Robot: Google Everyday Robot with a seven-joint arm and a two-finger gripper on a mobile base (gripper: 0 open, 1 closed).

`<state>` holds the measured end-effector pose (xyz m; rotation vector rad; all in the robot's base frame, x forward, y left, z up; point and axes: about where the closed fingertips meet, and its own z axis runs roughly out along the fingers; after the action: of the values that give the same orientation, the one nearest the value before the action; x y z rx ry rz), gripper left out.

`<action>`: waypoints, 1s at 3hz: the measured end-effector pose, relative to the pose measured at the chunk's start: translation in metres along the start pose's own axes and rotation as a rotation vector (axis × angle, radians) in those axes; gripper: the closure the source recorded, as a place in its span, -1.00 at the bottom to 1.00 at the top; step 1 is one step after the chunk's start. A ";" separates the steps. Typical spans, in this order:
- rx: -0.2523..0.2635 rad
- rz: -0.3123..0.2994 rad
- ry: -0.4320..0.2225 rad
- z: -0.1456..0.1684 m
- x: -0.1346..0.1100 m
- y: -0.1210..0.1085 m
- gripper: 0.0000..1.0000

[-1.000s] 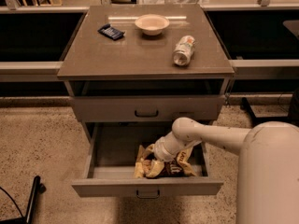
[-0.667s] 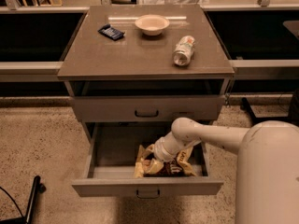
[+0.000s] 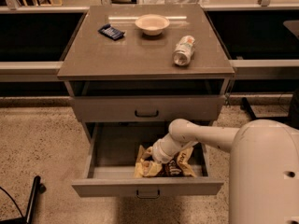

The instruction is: Pick brown chip bag from middle drawer and place on counter

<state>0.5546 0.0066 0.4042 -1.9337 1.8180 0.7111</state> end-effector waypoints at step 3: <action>-0.022 0.028 0.010 0.011 0.007 0.003 0.97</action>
Offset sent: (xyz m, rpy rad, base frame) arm -0.0031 -0.0016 -0.0183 -0.0259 0.0451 -0.0170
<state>0.5507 0.0074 0.3909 -1.9327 1.8545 0.7346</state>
